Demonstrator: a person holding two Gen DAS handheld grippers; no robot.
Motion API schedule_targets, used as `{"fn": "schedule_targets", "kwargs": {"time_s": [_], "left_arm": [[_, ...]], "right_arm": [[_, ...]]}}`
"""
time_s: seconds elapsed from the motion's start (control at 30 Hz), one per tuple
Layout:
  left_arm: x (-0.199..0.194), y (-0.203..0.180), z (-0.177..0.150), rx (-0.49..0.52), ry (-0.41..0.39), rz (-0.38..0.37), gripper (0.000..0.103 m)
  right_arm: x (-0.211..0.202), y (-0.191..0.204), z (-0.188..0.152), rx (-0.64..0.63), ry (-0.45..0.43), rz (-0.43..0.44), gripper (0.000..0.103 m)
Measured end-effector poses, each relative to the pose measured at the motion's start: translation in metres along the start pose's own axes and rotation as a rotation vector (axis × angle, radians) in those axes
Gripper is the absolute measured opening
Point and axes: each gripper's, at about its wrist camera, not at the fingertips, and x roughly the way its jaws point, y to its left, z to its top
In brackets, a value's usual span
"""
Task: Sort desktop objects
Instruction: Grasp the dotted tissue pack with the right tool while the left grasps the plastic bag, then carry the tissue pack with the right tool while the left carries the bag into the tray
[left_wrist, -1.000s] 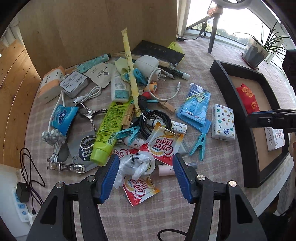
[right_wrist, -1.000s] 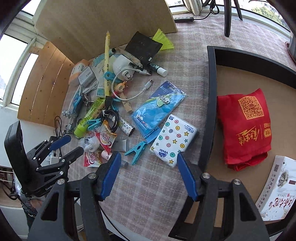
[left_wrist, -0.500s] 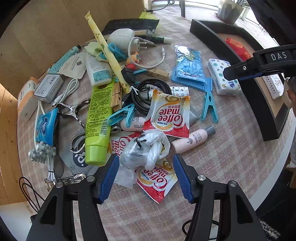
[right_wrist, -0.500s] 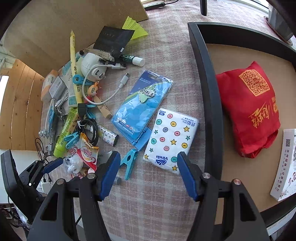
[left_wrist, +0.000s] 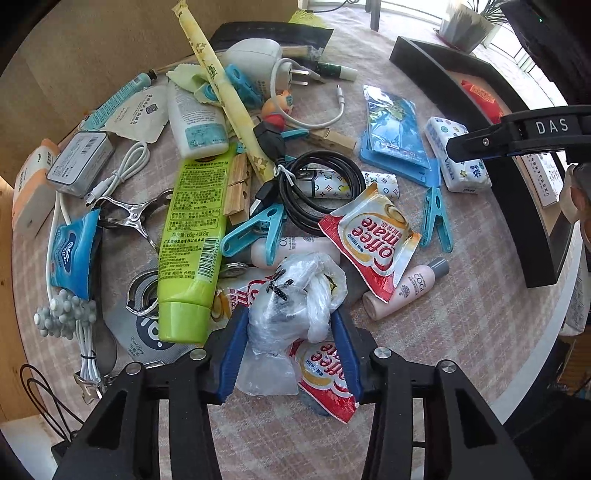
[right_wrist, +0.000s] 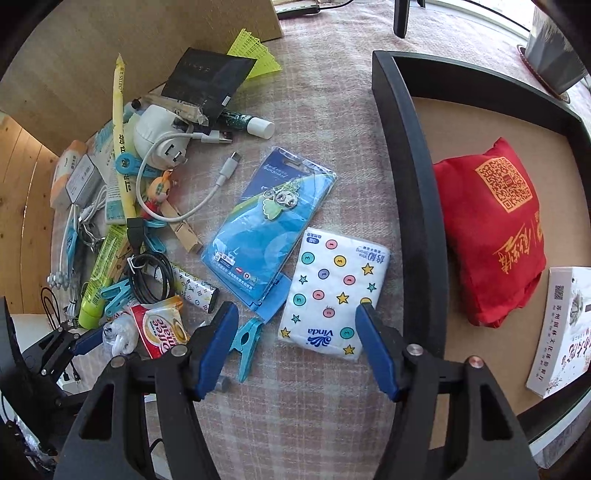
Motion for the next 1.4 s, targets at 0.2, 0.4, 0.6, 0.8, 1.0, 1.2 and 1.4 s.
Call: {"fn": "schedule_targets", "kwargs": {"time_s": [0.2, 0.4, 0.6, 0.8, 1.0, 1.2, 1.4], "left_arm": [[0.004, -0.002, 0.002, -0.014, -0.013, -0.029, 0.038], [0.006, -0.003, -0.004, -0.047, -0.022, -0.05, 0.036], [0.003, 0.005, -0.009, -0.105, -0.04, -0.067, 0.034], [-0.005, 0.01, -0.017, -0.168, -0.066, -0.076, 0.033], [-0.023, 0.012, -0.026, -0.206, -0.101, -0.071, 0.032], [-0.042, -0.009, -0.013, -0.218, -0.147, -0.081, 0.032], [-0.048, -0.062, 0.012, -0.186, -0.172, -0.122, 0.032]], "right_arm": [[0.008, 0.001, -0.001, 0.009, 0.028, -0.043, 0.065], [0.026, 0.003, 0.003, 0.006, 0.067, -0.08, 0.065], [0.017, 0.012, -0.001, -0.03, 0.022, -0.073, 0.057], [-0.002, 0.015, -0.012, -0.048, -0.002, -0.002, 0.053], [-0.037, 0.013, -0.026, -0.061, -0.051, 0.074, 0.052], [-0.073, -0.033, -0.039, -0.094, -0.123, 0.125, 0.051], [-0.072, -0.079, -0.038, -0.055, -0.195, 0.146, 0.051]]}}
